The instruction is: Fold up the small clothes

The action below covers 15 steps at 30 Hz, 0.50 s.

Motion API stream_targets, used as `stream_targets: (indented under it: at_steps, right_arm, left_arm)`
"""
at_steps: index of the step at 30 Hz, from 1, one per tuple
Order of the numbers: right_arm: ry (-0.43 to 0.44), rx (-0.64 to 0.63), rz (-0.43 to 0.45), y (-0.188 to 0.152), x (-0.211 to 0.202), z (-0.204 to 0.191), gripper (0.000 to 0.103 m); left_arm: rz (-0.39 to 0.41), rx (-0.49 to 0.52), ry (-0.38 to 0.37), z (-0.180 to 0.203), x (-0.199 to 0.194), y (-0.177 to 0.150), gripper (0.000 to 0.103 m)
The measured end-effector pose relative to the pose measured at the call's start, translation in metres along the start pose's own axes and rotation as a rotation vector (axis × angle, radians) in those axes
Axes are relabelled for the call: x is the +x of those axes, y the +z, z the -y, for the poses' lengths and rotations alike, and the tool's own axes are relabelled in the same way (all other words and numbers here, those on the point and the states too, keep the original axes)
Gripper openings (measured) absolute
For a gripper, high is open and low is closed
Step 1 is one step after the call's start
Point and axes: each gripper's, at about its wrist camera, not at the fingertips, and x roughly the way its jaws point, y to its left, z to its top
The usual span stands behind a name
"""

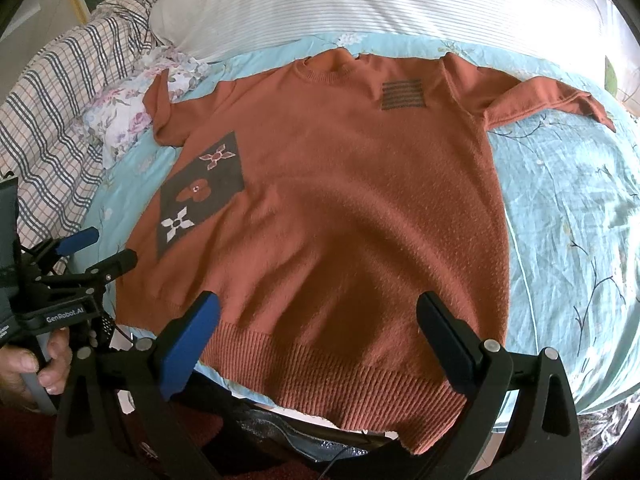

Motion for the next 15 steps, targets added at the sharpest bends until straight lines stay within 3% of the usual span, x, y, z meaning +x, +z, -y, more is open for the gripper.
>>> stream_targets:
  at_steps: [11,15]
  right_arm:
    - [0.007,0.002,0.009,0.0020,-0.0029,-0.0016,0.099]
    - [-0.021,-0.010,-0.036,0.0014,0.0016,-0.0015,0.099]
  left_arm:
    - [0.024,0.007,0.013,0.0028,0.0004,0.0013,0.092]
    - [0.019,0.007,0.015,0.0035,0.0031,0.0025,0.092]
